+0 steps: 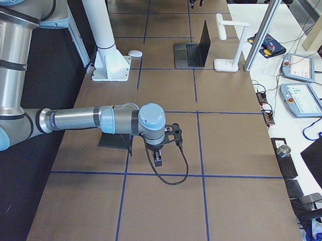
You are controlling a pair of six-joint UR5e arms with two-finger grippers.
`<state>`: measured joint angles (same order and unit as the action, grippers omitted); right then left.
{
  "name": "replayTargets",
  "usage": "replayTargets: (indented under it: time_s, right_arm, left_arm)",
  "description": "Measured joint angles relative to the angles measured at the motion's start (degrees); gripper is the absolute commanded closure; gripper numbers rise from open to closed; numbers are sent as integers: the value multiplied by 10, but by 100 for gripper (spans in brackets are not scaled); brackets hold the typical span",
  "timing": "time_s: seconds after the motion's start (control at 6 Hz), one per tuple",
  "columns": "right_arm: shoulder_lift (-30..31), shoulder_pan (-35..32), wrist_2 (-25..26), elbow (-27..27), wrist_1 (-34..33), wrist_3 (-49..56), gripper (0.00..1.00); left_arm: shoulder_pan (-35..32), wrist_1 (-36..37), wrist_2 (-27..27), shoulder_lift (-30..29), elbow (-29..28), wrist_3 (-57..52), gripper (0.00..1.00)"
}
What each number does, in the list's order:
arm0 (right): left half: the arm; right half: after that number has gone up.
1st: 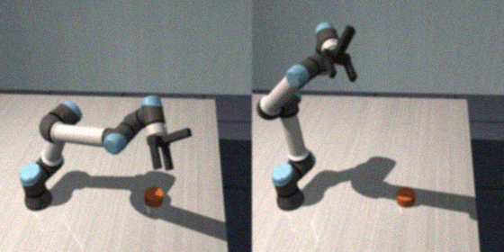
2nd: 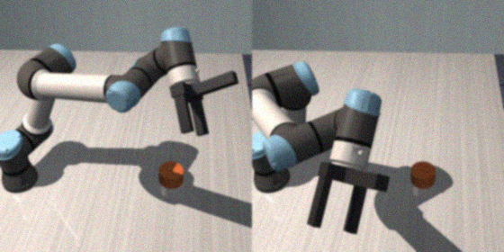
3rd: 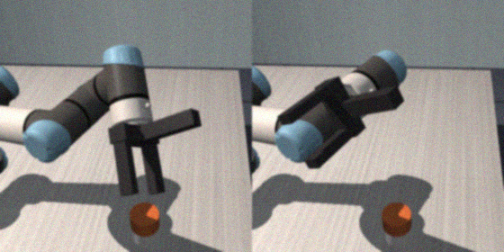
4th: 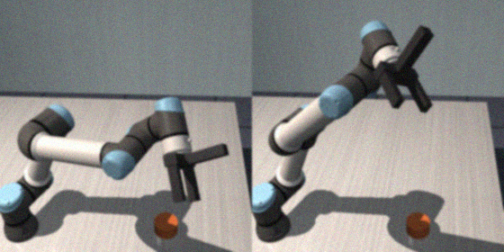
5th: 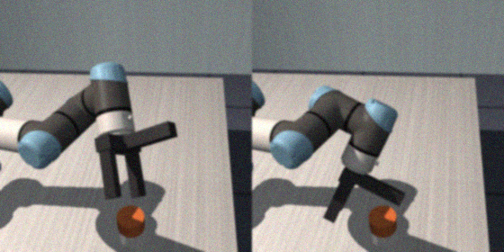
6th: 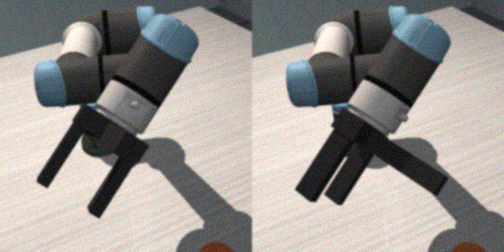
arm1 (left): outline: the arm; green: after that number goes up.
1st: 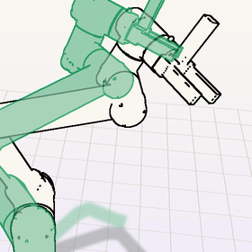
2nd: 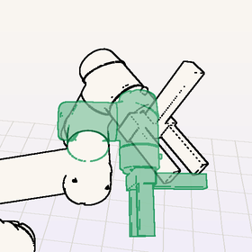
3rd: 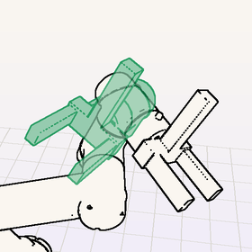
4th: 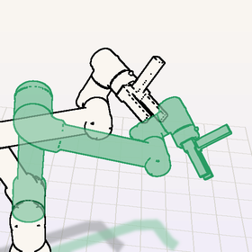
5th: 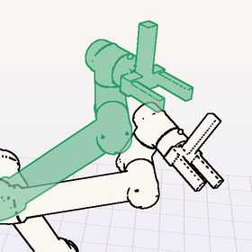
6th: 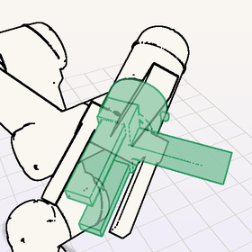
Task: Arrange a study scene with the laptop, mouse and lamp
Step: 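Release the open laptop and withdraw the left gripper, then lower the right gripper and grasp the dark grey mouse pad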
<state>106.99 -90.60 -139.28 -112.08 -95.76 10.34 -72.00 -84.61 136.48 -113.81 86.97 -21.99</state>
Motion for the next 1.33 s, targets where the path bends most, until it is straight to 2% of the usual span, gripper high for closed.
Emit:
replayTargets:
  time_s: [0.33,0.5,0.83,1.17,1.33]
  right_arm:
    - [20,17,-12,-14,19,-93,0]
    - [53,40,-13,-18,90,-168,0]
    - [135,112,-9,1,328,-352,0]
    - [164,191,4,62,541,-498,1]
    - [171,254,37,76,619,-572,1]
  left_arm:
    - [-24,16,-25,83,49,147,0]
    - [-27,10,-19,112,77,198,0]
    - [-28,5,-13,133,116,236,0]
    - [-28,5,-11,140,136,242,0]
    - [-28,5,-6,143,143,245,0]
